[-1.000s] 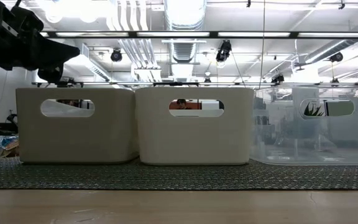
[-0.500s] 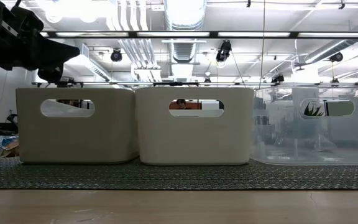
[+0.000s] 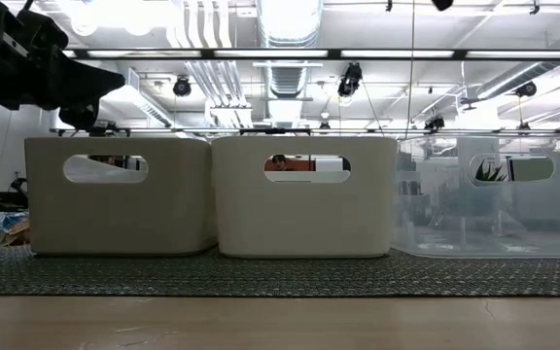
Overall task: Pick and place Granola Bars by type
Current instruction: Put the red granola bar into the gray bin
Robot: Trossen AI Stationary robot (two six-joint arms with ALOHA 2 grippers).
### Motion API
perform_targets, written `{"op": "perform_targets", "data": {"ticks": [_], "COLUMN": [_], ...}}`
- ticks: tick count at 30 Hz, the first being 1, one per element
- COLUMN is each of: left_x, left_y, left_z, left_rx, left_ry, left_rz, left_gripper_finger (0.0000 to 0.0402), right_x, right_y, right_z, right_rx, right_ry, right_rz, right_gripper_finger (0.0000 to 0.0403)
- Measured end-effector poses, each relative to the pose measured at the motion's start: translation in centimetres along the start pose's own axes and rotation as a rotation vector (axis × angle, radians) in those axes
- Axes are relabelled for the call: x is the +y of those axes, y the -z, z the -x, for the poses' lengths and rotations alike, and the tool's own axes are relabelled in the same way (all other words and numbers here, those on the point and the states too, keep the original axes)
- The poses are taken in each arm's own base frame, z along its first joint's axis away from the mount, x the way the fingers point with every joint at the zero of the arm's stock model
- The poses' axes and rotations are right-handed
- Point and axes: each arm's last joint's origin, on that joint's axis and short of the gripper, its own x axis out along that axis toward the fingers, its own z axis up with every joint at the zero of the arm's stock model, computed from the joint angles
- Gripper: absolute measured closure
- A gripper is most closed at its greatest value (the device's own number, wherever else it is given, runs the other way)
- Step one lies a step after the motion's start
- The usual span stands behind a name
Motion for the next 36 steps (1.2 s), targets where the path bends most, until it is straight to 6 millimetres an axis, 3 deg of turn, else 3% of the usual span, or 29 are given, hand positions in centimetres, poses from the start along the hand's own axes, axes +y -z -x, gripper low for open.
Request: {"op": "perform_targets", "data": {"ticks": [6, 14, 23, 36], "left_x": [0.0, 0.0, 0.0, 0.0], "left_y": [0.0, 0.0, 0.0, 0.0], "left_z": [0.0, 0.0, 0.0, 0.0], "left_rx": [0.000, 0.000, 0.000, 0.000], "left_ry": [0.000, 0.000, 0.000, 0.000], "left_rz": [0.000, 0.000, 0.000, 0.000], "left_gripper_finger": [0.0402, 0.0402, 0.0402, 0.0402], "right_x": [-0.5, -1.4, -2.4, -3.1], "right_y": [-0.9, -1.6, -1.1, 0.2], "right_z": [-1.2, -0.7, 0.7, 1.1], "right_rx": [0.082, 0.164, 0.293, 0.425], "right_ry": [-0.016, 0.057, 0.144, 0.227], "right_rz": [-0.049, -0.098, -0.185, -0.290], "right_gripper_finger": [0.0394, 0.0394, 0.0394, 0.0394]}}
